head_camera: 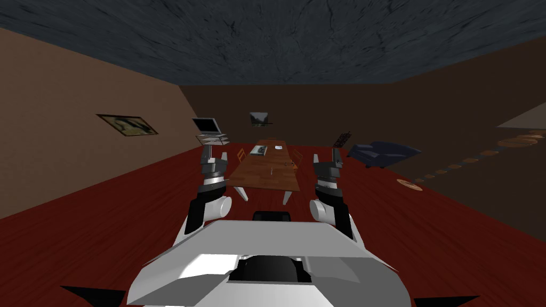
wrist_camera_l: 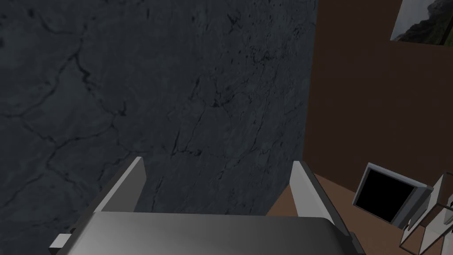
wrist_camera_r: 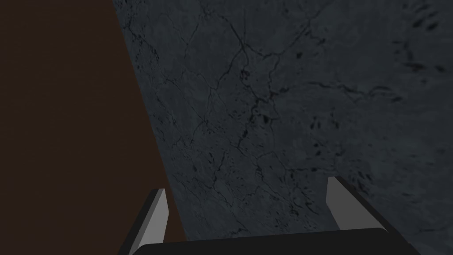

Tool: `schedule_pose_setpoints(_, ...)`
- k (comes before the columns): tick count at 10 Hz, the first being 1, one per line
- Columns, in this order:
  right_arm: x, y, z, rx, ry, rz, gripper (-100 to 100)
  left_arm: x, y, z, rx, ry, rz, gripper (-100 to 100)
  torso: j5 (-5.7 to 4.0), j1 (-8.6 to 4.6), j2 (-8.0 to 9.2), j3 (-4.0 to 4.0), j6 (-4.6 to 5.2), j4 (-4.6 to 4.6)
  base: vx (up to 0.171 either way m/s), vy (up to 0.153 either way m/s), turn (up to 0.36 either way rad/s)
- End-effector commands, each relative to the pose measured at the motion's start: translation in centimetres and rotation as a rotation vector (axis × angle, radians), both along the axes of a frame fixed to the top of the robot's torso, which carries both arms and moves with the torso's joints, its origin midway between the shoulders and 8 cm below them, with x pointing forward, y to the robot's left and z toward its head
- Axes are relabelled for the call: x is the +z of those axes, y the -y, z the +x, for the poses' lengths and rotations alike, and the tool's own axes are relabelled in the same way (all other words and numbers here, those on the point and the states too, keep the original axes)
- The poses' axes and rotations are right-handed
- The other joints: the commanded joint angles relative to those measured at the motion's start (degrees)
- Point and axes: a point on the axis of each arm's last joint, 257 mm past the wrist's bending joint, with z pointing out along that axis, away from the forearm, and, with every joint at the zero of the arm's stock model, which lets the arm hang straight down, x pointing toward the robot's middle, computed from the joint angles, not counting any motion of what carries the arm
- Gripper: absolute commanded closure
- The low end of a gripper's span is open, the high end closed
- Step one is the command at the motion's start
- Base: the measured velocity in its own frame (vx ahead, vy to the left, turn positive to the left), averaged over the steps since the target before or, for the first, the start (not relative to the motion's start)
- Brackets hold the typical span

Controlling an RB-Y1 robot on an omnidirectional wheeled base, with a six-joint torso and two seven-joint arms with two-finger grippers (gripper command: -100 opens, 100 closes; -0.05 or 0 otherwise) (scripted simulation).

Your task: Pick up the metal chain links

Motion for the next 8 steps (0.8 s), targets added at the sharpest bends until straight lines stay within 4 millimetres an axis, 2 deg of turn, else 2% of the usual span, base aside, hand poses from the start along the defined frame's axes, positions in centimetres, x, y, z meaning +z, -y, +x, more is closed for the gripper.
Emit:
schedule_pose_setpoints(1,0.0,0.0,0.0,0.0,0.0,0.0,0,-0.4,0.4,0.5,-0.017,-0.019,0.028,-100,0.0,0.0,0.0,0.0,0.0,0.0,0.002,-0.004,-0.02)
schedule_pose_setpoints(4,0.0,0.0,0.0,0.0,0.0,0.0,0,-1.9,1.0,2.2,-0.052,-0.08,0.082,-100,0.0,-0.02,-0.02,-0.01,0.01,0.0,0.001,-0.01,-0.035)
schedule_pose_setpoints(8,0.0,0.0,0.0,0.0,0.0,0.0,0,-5.4,0.9,5.3,-0.08,-0.198,0.118,-100,-0.01,-0.05,-0.04,-0.02,0.01,-0.01,0.003,-0.018,-0.058)
